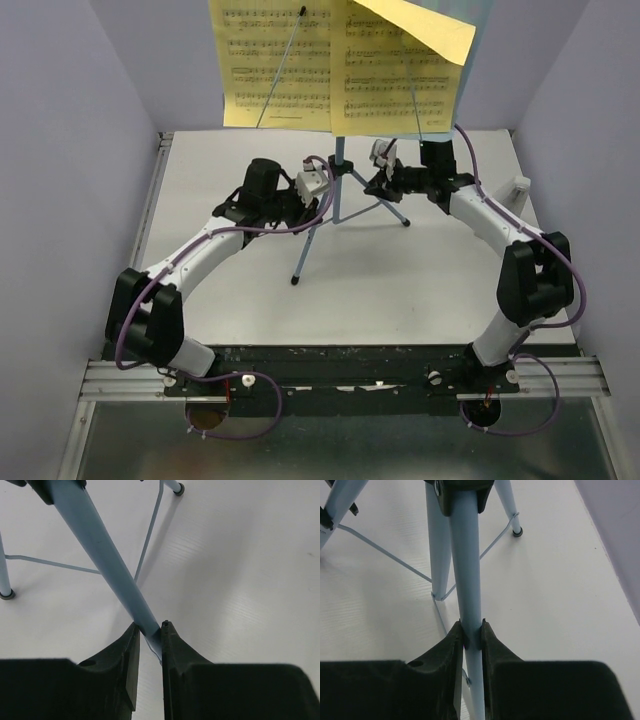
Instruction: Pack up the instrument practice props
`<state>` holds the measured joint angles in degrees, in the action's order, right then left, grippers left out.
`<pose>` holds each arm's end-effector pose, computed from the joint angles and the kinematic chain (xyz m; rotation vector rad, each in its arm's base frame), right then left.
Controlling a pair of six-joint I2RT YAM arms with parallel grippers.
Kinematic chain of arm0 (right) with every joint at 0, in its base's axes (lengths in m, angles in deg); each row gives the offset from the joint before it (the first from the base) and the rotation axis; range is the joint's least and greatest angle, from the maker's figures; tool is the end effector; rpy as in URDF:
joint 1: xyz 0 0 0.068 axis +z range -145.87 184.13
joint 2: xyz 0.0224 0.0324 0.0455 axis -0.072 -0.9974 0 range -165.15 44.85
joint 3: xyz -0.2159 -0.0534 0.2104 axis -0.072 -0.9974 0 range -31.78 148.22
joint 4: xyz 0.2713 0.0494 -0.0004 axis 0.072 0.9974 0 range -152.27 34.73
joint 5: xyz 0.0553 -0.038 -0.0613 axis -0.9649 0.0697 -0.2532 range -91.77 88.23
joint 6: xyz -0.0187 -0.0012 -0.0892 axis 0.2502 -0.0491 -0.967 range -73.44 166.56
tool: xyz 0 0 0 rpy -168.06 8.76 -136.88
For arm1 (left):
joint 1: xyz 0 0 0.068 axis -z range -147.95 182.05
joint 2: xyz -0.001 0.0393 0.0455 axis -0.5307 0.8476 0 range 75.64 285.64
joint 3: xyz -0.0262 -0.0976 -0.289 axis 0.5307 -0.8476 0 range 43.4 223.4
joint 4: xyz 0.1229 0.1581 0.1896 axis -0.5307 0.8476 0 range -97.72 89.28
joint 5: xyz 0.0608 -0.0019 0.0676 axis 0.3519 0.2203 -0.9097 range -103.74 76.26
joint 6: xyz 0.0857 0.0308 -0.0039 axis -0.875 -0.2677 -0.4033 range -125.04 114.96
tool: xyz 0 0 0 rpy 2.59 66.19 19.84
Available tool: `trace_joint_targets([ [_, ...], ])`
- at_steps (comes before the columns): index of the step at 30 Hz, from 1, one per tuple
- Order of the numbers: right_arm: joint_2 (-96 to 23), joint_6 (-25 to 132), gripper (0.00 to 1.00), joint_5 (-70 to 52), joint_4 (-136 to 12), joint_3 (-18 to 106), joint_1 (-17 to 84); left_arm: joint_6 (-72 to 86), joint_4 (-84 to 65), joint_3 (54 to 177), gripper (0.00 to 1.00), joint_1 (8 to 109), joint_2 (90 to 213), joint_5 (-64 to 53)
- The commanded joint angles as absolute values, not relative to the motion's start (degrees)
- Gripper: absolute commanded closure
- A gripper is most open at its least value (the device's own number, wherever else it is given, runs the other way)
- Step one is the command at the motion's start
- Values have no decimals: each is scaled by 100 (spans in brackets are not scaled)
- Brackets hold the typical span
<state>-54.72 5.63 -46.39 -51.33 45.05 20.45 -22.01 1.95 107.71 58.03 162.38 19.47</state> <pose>0.4087 0.1794 0.2891 -1.3265 1.5252 0.5661 0.3284 -0.2098 0.2919 1.0807 1.8100 -0.7087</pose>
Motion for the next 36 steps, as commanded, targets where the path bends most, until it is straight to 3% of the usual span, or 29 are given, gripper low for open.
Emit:
trace_joint_targets([
  [1, -5140, 516, 95, -4748, -4557, 3898, 2171, -2816, 1179, 10063, 95, 5824, 15537, 2765],
  [5, -5025, 498, 97, -4634, -4592, 3677, 2188, -2798, 1206, 9710, 89, 5824, 15290, 2924],
  [7, -5033, 481, 96, -4607, -4662, 3616, 2188, -2842, 1206, 9675, 75, 5824, 15272, 2994],
  [8, -5042, 481, 90, -4590, -4619, 3624, 2188, -2833, 1223, 9675, 65, 5824, 15237, 2977],
  [10, -5016, 472, 56, -4520, -4557, 3668, 2188, -2868, 1284, 9727, 51, 5824, 15176, 2863],
  [12, -4929, 629, 32, -4301, -4452, 3738, 2188, -2912, 1416, 9780, 48, 5816, 15018, 2618],
  [14, -4744, 779, 0, -4142, -4190, 3817, 2188, -3000, 1600, 9771, 43, 5781, 14781, 2415],
  [28, -1811, 2317, 0, -3209, -2098, 2974, 2056, -3608, 3859, 9771, 35, 5525, 12690, 1887],
  [32, -983, 2747, 0, -2921, -1535, 3272, 2056, -3440, 4027, 10042, 35, 5525, 12048, 1852],
  [36, -780, 2635, 0, -2701, -928, 4376, 2056, -3457, 4378, 10780, 36, 5525, 11862, 2001],
])
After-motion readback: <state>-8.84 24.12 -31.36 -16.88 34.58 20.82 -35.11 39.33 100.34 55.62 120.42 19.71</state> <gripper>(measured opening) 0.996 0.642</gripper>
